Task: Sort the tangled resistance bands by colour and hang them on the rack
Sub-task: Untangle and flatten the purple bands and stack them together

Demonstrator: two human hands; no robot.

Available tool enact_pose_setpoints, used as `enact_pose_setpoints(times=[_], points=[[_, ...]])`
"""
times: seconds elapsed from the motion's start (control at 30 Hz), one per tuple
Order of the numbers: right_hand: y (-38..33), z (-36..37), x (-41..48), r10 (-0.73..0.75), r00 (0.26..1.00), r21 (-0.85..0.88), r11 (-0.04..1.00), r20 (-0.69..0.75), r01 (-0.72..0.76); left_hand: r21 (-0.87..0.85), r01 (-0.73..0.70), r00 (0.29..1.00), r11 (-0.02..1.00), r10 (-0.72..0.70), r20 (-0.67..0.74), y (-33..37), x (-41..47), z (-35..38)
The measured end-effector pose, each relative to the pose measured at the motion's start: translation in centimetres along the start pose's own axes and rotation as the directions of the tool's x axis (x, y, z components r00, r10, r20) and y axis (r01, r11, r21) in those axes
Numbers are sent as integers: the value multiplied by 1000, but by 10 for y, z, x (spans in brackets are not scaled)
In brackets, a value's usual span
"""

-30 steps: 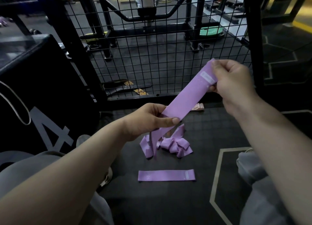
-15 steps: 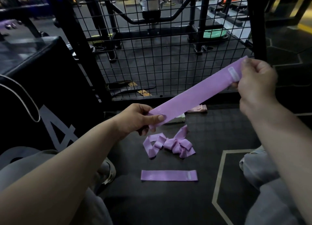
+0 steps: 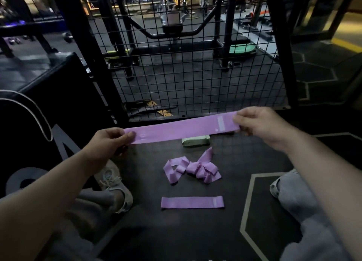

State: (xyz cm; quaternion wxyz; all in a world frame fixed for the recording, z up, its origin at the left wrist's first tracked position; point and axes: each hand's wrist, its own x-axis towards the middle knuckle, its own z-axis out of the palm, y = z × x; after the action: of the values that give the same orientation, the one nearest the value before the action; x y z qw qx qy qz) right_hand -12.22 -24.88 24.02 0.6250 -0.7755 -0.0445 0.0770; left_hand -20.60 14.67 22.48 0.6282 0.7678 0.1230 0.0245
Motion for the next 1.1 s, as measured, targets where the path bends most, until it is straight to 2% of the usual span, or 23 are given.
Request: enact_pose_setpoints(times=[0.2, 0.33, 0.47, 0.63, 0.8, 1.1], points=[[22, 7, -5, 84, 995, -110, 991, 46, -79, 22, 74, 997, 997, -73, -27, -8, -1, -4], [57, 22, 7, 230, 972, -309, 928, 42, -206, 124, 250, 968, 960, -250, -22, -48, 17, 15], [115, 35, 18, 399, 916, -410, 832, -25, -374, 194, 389, 920, 901, -390, -34, -108, 39, 43], [203, 57, 26, 591, 803, -407, 718, -72, -565, 242, 473, 881, 847, -457, -124, -186, 64, 73], [264, 83, 32, 698, 699, -384, 610, -155, -693, 243, 640, 768, 729, -620, -161, -255, 71, 97], [345, 114, 26, 715, 655, -360, 561, -243, -745, 204, 758, 652, 620, -722, -232, -333, 67, 119]])
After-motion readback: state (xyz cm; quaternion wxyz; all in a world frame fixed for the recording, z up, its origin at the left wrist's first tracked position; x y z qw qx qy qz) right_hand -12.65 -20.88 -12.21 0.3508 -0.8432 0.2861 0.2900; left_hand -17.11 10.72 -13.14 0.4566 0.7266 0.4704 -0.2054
